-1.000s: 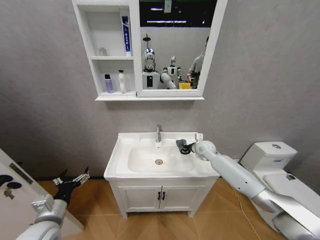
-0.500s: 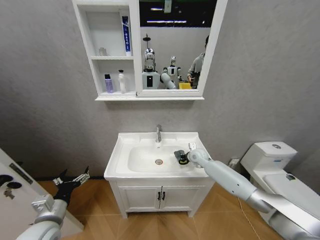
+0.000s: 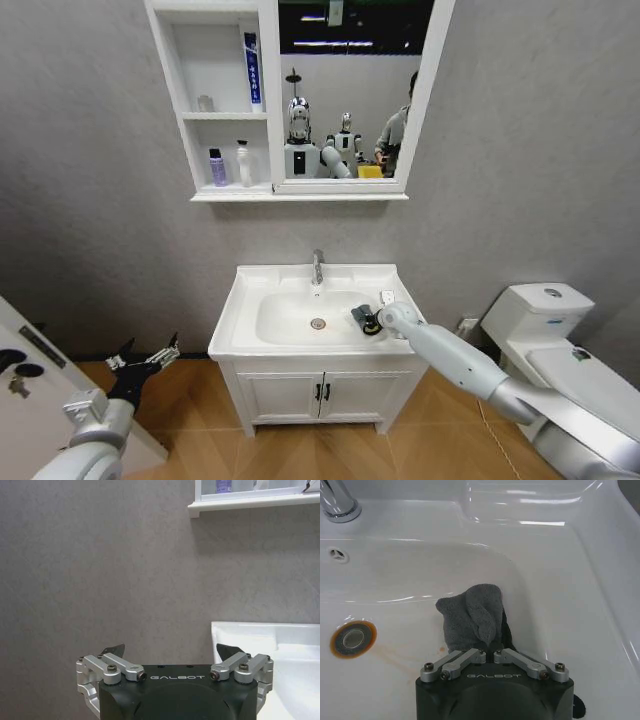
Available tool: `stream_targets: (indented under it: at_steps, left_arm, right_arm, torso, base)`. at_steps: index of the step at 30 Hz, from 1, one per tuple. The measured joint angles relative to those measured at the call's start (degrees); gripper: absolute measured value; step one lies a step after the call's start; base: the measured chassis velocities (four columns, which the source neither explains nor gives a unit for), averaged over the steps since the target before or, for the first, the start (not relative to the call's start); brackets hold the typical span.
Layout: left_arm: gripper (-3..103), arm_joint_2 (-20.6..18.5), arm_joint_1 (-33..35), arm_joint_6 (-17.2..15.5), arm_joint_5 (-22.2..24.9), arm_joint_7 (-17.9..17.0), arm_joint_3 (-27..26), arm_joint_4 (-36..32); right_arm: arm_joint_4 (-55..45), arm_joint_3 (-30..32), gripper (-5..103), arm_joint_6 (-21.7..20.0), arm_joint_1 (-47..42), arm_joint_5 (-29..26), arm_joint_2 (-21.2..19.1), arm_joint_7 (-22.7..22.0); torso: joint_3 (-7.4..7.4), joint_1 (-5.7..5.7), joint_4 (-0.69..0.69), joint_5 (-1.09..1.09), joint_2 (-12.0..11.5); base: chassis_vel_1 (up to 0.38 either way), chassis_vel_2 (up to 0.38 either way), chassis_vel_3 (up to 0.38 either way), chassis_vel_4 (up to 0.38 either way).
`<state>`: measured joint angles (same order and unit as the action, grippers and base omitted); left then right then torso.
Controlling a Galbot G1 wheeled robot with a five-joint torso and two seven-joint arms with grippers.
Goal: Move facial cleanser and shampoo from washbasin to cabinet, then wipe washbasin with towel.
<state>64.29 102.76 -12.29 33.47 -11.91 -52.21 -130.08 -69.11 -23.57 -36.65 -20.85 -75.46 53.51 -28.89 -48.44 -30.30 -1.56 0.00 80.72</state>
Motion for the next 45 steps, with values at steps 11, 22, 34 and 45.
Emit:
stream_targets:
  at_steps: [11,22,34,45]
  left_arm:
    - [100,0.00,0.00,0.00,0.00,0.00,0.00,0.00]
    - [100,0.00,0.00,0.00,0.00,0.00,0.00,0.00]
    - [100,0.00,0.00,0.00,0.00,0.00,0.00,0.00]
    - [100,0.00,0.00,0.00,0.00,0.00,0.00,0.00]
  right_arm:
    - [2.22,-1.36,2,0.42,-0.21,1.13,2.61,0.72]
    - [12.13,-2.92,2,1.98,3.61,2.63,12.88,3.67]
    - [18.26,-5.06,2,3.08,6.19,4.06,20.99,6.68]
    - [23.69,-4.69,2,6.21,6.32,7.31,27.73,10.39]
  torso:
    - [0.00,0.00,-0.03,0.00,0.00]
    - [-0.01,0.00,0.00,-0.01,0.00]
    - [-0.01,0.00,-0.02,-0.01,0.00]
    - [-0.01,0.00,-0.02,-0.01,0.00]
  base:
    - [0.000,0.000,0.000,0.000]
    - [0.000,0.000,0.000,0.000]
    - [0.000,0.000,0.000,0.000]
    - [0.000,0.000,0.000,0.000]
